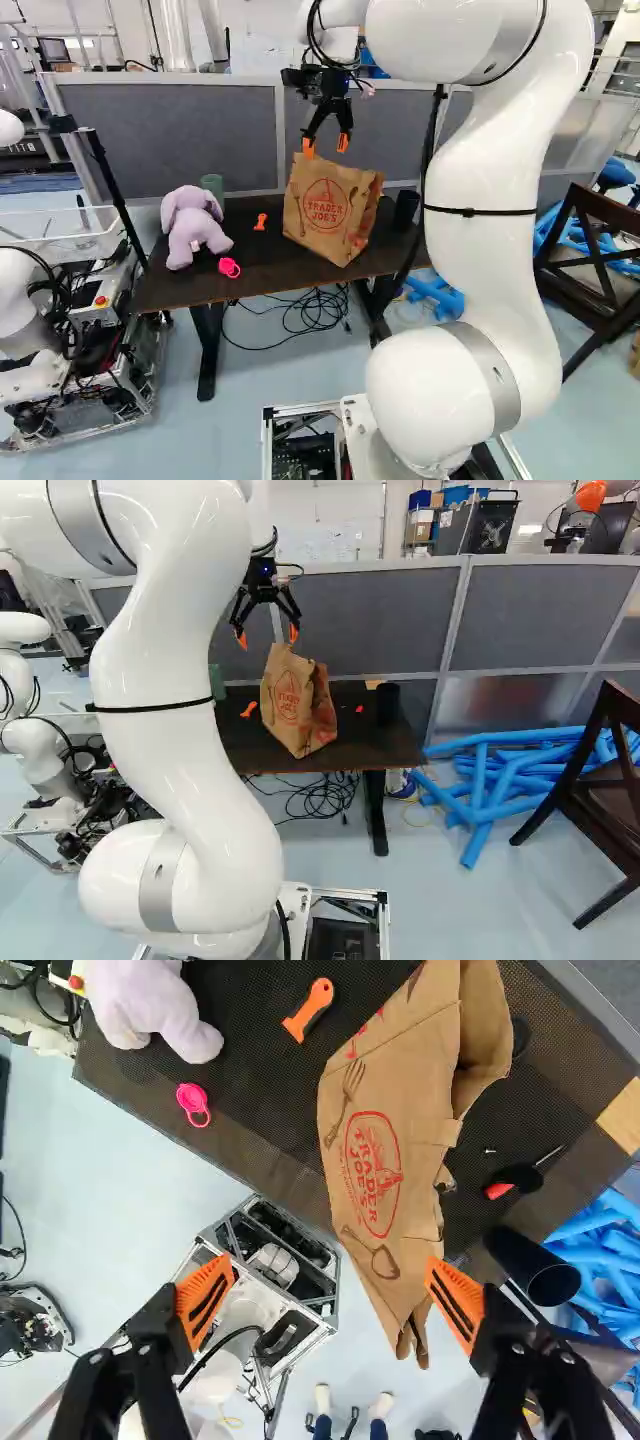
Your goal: Pick up the bag on the ground and place it on the table
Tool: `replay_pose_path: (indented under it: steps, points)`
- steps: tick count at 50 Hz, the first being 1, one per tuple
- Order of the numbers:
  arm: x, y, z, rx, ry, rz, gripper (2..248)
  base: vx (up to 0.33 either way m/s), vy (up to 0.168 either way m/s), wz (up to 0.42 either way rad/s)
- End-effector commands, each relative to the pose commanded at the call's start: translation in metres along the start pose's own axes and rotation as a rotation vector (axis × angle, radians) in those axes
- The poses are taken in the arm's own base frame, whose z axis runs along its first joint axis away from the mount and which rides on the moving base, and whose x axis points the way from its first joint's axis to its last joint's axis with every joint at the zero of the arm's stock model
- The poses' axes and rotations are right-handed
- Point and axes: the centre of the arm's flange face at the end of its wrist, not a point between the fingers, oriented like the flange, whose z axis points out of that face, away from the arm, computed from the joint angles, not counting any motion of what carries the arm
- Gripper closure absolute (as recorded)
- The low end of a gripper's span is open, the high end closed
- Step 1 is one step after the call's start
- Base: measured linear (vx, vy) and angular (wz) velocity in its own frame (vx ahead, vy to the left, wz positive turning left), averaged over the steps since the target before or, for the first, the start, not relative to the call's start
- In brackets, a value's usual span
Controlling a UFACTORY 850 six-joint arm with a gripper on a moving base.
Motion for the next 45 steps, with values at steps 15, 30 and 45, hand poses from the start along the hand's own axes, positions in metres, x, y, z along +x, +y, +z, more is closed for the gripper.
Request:
replay_pose_path:
  steps: [15,30,45]
  points:
    - [0.0,0.0,0.0,0.0,0.0,0.0,3,-0.036,0.003,0.005]
    - [0.0,0.0,0.0,0.0,0.0,0.0,3,-0.092,0.003,0.007]
    - [0.0,0.0,0.0,0.0,0.0,0.0,3,-0.144,0.002,0.009]
